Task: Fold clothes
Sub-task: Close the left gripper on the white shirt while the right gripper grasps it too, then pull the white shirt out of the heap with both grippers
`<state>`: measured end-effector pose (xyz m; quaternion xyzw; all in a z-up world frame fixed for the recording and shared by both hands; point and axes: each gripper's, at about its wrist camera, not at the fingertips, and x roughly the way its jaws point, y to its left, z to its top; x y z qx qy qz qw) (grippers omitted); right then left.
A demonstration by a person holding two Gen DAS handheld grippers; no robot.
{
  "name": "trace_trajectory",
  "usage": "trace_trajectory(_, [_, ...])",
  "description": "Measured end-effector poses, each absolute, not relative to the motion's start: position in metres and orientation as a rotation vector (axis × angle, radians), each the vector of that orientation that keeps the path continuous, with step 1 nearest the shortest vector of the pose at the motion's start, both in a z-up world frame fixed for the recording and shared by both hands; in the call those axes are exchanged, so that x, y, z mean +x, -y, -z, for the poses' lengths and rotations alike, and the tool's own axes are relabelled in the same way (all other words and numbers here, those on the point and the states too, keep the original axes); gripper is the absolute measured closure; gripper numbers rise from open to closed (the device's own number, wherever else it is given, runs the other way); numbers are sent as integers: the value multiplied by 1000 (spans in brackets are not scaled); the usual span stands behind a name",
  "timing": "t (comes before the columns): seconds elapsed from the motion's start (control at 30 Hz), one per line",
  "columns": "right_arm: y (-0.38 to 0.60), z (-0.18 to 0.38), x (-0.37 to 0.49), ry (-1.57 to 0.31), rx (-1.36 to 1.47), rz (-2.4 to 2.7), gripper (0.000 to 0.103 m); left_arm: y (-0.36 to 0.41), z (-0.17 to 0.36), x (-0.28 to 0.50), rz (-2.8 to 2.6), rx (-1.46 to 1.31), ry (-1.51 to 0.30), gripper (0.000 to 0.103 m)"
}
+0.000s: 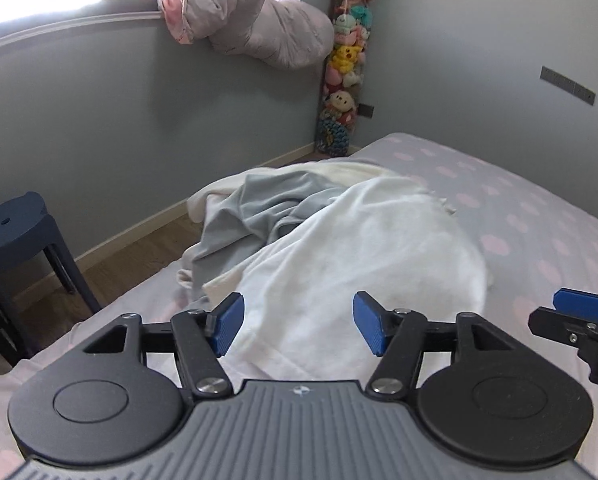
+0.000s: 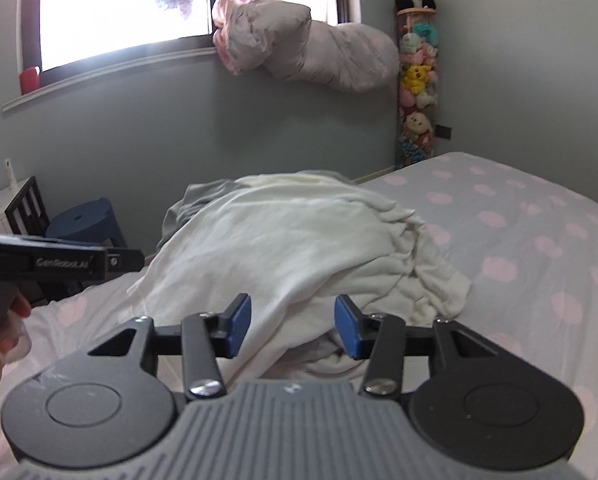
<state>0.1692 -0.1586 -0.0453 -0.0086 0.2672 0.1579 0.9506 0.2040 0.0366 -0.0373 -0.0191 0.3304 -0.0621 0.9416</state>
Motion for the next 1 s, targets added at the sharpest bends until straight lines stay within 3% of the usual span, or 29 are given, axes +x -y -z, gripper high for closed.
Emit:
trace_trajectory(0.3, [137,80,218,-614,-6,-347,53,-57,81,245,154,-107,-742,45])
trace_trajectory(0.33, [136,82,222,-614,-3,-349,55,-58,81,246,167,-125,-734,53])
trace_trajectory(0.37, [134,83,225,-611,-3,-352,67,-60,81,247,188,-150,-730,72])
trace_trajectory(0.43, [130,80,226,-575,-16,-343,92,-62,80,249,228,-194,-722,84])
trace_trajectory(0.5, [128,73,224,-528,-31,-331,98,-59,76,247,252,-205,-715,98])
trace_trajectory(1.0, [187,-31,128,-228,-26,-226,101,32,-29,152,577,-312,-553,100])
